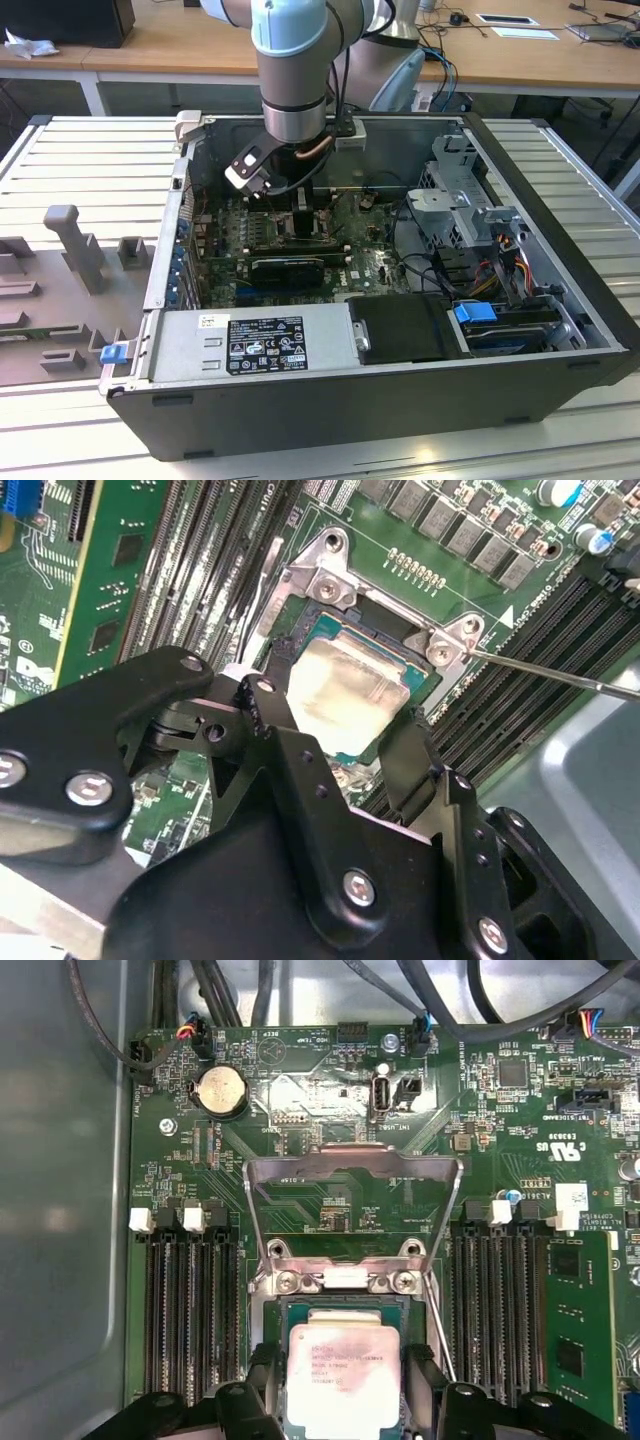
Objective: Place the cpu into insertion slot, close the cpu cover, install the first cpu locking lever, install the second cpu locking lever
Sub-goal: 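Place the cpu into insertion slot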
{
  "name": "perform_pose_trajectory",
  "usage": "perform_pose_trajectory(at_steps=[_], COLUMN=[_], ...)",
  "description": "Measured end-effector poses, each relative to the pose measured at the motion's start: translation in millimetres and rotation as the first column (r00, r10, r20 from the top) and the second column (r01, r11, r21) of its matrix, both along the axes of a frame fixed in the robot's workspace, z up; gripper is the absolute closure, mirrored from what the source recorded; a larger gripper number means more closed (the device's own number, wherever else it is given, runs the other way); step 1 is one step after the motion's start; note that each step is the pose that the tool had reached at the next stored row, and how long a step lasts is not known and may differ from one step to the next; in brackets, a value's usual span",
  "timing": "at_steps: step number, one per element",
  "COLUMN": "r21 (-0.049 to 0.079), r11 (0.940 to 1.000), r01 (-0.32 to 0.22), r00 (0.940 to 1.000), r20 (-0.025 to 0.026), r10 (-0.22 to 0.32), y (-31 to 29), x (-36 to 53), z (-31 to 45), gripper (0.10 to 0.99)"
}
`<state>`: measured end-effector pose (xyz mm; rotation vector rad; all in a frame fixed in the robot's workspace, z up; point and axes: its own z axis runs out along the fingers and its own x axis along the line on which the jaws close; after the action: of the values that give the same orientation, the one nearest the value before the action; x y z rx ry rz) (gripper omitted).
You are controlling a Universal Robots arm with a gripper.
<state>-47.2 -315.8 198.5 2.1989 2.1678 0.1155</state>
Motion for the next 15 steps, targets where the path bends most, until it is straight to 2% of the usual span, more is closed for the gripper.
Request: perform_pose_trajectory(at_steps=[5,10,11,12,13,15], r21=[0.000,0.000,0.000,0.000,0.000,0.000], r11=[1.0000,1.0000,1.0000,1.0000,1.0000,1.0000], r01=[0.000,0.000,0.000,0.000,0.000,0.000], r00=[1.0000,1.0000,1.0000,1.0000,1.0000,1.0000], r20=[0.0001,0.0000,0.0001,0.0001,0.0001,0.0001], r10=[0.000,0.000,0.000,0.000,0.000,0.000], y=[0.0,0.0,0.0,0.0,0.0,0.0], x=[0.0,0.0,0.0,0.0,0.0,0.0], z=[6.3,11.9,12.5,13.7,14.2,15.9], gripper=[0.482,0.796,0.796,0.918,0.976,0.980])
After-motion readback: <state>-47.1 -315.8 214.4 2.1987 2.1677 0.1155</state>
